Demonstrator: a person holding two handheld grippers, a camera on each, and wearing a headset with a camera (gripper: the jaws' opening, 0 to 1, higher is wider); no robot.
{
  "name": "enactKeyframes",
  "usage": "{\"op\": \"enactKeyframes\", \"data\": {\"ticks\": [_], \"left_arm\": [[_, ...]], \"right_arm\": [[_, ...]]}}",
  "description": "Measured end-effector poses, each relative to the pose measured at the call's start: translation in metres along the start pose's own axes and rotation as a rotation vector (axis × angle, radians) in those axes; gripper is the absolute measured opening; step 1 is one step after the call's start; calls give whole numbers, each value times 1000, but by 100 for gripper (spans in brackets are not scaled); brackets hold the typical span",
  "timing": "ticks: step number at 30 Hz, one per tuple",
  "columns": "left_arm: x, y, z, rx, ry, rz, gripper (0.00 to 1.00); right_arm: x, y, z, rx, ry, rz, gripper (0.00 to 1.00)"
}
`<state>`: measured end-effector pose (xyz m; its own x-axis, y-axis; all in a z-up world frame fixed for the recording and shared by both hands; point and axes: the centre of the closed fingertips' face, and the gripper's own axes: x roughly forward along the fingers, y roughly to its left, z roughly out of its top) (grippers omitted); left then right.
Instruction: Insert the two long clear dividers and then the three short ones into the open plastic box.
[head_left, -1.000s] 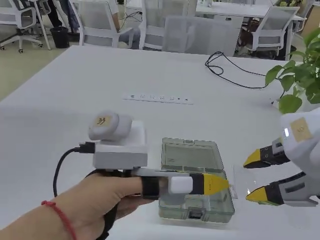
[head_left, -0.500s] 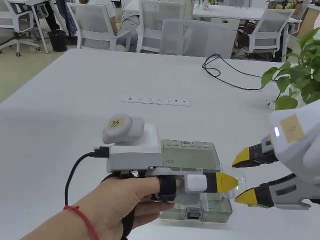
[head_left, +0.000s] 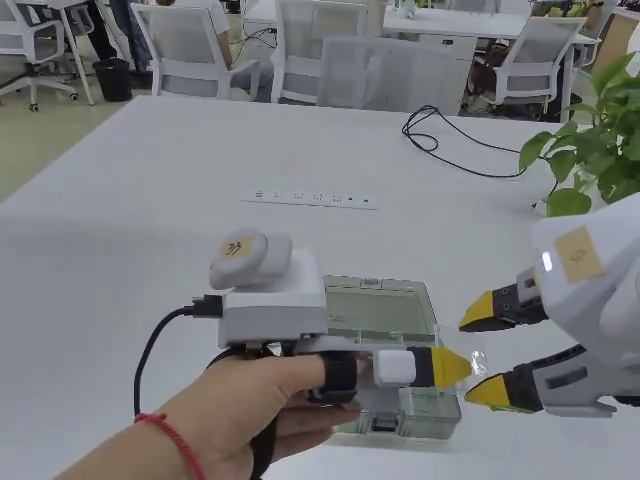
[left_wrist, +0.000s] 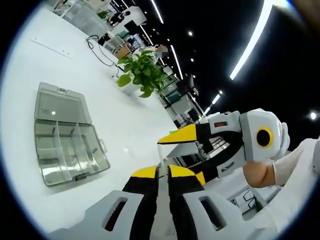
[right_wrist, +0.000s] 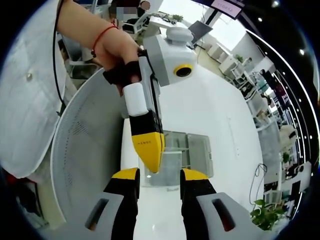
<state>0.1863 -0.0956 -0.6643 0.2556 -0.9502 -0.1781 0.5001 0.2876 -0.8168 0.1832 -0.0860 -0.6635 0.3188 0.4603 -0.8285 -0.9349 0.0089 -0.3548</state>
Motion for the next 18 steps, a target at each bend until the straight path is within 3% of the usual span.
{"op": "enactKeyframes", "data": {"ticks": [18], "left_arm": [[0, 0, -2, -18, -11, 1, 0]], "right_arm": [[1, 2, 0, -19, 5, -3, 33]]}}
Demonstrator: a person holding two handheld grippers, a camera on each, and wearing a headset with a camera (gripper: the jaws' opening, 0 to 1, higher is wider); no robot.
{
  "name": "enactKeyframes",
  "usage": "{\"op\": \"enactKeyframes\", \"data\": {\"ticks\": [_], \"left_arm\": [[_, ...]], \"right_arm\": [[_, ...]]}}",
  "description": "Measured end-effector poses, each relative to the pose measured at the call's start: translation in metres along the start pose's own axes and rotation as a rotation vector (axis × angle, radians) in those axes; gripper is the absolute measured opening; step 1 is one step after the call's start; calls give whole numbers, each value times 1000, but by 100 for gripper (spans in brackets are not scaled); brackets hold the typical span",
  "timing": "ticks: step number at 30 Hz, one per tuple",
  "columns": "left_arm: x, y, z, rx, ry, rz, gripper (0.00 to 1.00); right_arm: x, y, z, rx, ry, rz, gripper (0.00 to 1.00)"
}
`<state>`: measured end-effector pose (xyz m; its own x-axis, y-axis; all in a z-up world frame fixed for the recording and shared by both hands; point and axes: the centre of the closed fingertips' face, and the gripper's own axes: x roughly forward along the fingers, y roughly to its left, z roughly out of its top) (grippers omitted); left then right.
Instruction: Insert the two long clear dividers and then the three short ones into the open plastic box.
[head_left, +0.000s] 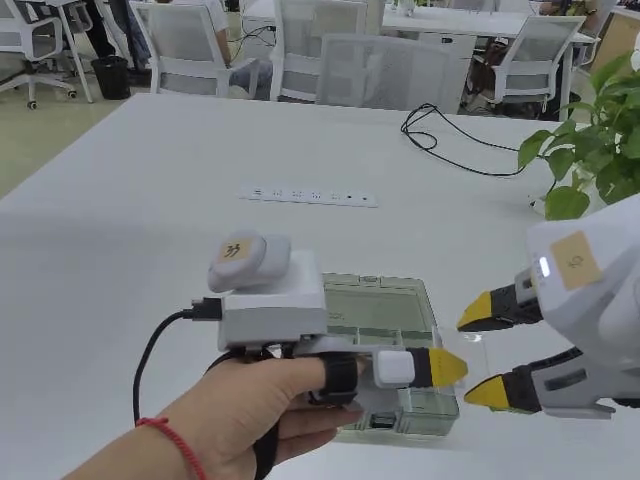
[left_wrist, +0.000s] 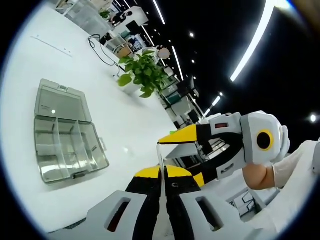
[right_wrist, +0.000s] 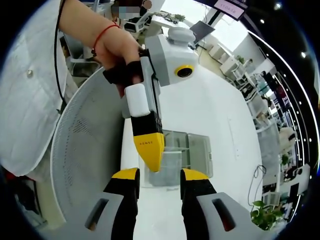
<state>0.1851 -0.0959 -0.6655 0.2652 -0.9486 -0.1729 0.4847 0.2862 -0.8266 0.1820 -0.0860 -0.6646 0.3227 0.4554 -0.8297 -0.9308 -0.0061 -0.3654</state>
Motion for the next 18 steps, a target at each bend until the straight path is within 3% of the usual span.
{"op": "enactKeyframes", "data": {"ticks": [6, 10, 14, 18], "left_arm": [[-2, 3, 3, 10, -13, 8, 0], [-6, 5, 2, 75, -3, 18, 0], [-10, 2, 0, 288, 22, 15, 0], [-13, 1, -6, 418, 55, 0, 0]], "right_arm": [[-2, -5, 2, 10, -12, -10, 34], [-7, -10, 3, 44, -41, -1, 35], [-11, -14, 4, 126, -107, 56, 32], [-17, -17, 5, 168, -143, 106, 29]]}}
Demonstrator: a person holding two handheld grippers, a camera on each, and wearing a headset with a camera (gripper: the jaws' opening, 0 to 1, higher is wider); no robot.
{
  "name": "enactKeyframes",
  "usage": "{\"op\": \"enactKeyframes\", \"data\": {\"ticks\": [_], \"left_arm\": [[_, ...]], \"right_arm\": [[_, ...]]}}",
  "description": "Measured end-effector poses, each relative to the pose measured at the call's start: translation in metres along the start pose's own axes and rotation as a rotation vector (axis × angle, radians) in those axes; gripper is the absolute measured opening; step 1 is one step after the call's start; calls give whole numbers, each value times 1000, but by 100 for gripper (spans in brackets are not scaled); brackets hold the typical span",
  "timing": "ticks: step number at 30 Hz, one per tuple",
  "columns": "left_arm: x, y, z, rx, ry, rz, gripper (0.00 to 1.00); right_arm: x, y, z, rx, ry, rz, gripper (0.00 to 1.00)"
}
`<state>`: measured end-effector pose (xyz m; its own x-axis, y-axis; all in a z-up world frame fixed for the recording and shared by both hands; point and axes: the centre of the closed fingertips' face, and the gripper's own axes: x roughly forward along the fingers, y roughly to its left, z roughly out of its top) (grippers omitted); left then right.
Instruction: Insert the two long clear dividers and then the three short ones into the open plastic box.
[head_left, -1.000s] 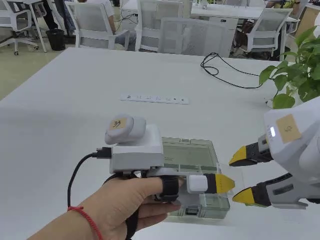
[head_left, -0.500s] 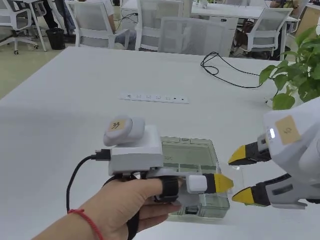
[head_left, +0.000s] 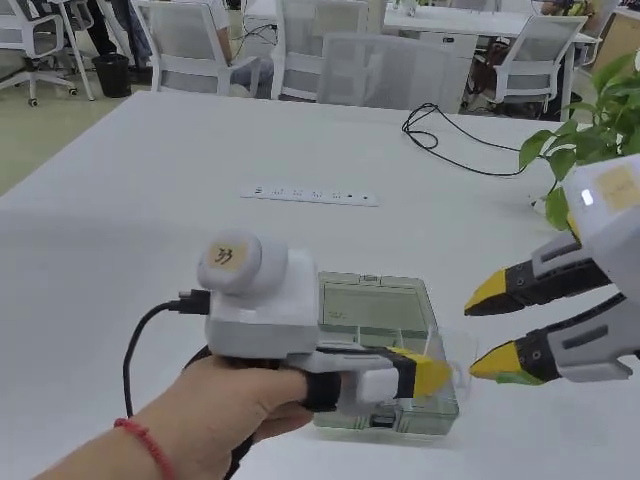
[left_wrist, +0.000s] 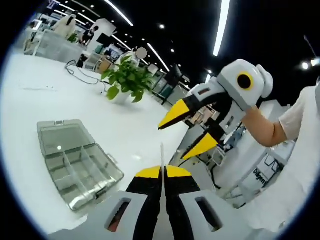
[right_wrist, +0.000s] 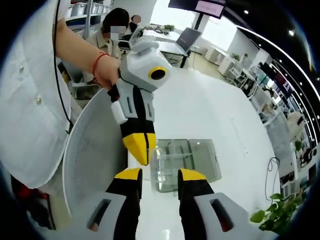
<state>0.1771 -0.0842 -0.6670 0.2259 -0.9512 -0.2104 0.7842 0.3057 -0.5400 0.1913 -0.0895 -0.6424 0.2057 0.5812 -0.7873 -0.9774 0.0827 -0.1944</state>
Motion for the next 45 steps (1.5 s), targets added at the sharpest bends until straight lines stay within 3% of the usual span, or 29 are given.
{"op": "enactKeyframes", "data": {"ticks": [3, 5, 13, 16, 20, 31, 45], "left_arm": [[-2, -4, -3, 92, 21, -20, 0], [-2, -10, -5, 170, 36, -53, 0], [-7, -22, -6, 257, 36, -111, 0], [-8, -27, -6, 304, 36, -134, 0], [-8, -32, -8, 321, 43, -157, 0], [-10, -39, -11, 347, 44, -183, 0], [-11, -39, -15, 376, 51, -182, 0]], "right_arm": [[-1, 4, 3, 27, -24, 53, 27], [-3, 8, 5, 40, -46, 115, 23], [-2, 26, 10, 54, -66, 260, 16], [0, 31, 8, 40, -50, 292, 14], [-1, 41, 12, 61, -71, 356, 12], [2, 52, 10, 71, -79, 424, 4], [4, 59, 10, 76, -93, 445, 3]]}}
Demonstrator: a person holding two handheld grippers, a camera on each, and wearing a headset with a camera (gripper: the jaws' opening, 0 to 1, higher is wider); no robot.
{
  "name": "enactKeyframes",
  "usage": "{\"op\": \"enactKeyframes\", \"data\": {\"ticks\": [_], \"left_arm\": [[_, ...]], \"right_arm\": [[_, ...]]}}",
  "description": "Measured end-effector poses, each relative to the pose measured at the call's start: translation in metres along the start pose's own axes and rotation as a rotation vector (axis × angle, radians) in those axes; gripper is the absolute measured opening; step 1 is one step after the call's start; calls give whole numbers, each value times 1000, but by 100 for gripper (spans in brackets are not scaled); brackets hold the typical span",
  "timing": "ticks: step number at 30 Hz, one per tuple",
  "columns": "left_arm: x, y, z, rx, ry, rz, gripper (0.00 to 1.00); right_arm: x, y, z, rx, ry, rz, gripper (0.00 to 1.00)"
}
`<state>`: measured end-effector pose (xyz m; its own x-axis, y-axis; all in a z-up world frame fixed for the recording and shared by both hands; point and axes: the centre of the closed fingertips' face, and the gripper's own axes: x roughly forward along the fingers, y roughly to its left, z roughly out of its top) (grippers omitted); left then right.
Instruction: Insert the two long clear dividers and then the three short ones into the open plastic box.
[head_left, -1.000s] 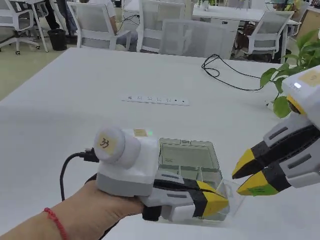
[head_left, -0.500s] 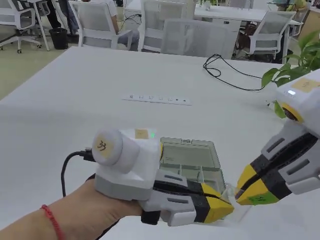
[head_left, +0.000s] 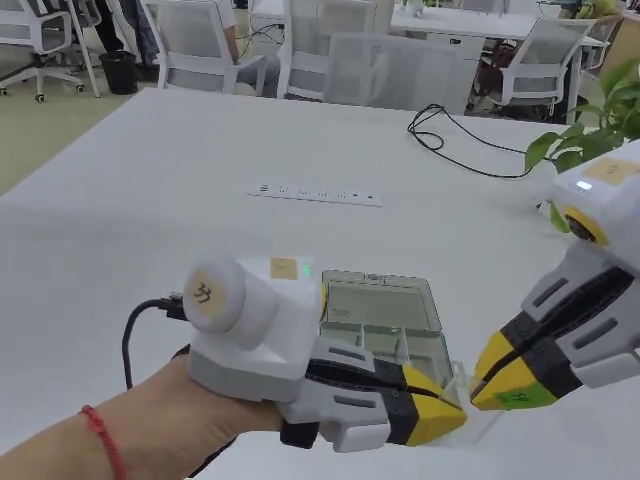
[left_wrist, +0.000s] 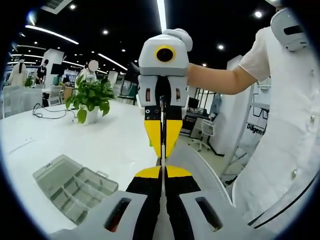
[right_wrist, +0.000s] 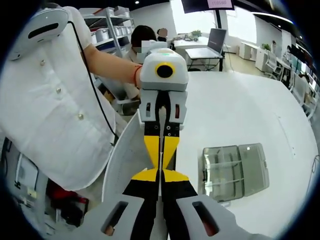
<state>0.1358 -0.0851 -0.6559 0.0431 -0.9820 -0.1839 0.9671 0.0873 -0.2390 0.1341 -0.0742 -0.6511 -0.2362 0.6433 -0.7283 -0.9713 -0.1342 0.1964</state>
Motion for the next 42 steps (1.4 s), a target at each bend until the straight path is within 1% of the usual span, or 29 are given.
{"op": "enactKeyframes", "data": {"ticks": [10, 13, 18, 24, 27, 31, 33, 35, 40, 42], "left_arm": [[-1, 2, 0, -5, -7, 13, 0], [-2, 4, -2, -3, 1, 21, 0], [-4, 8, -4, -5, 11, 40, 6], [-11, 16, -8, -9, 22, 73, 11], [-16, 23, -10, -7, 23, 98, 17], [-24, 32, -13, -1, 36, 133, 22], [-28, 36, -15, -5, 39, 147, 27], [-31, 40, -16, 7, 41, 159, 32], [-38, 48, -17, 22, 31, 193, 45], [-41, 51, -18, 19, 32, 205, 51]], "right_arm": [[1, -2, 0, -1, 0, -12, 3], [0, -3, 0, -3, 2, -15, 3], [-2, -7, 1, -5, -2, -25, 3], [-6, -14, 2, 1, -12, -44, 3], [-6, -17, 3, 5, -14, -56, 3], [-9, -25, 4, 14, -28, -75, 3], [-10, -28, 4, 14, -29, -85, 3], [-10, -31, 4, 17, -30, -92, 3], [-10, -43, 4, 28, -34, -122, 3], [-10, -48, 4, 31, -36, -128, 3]]}}
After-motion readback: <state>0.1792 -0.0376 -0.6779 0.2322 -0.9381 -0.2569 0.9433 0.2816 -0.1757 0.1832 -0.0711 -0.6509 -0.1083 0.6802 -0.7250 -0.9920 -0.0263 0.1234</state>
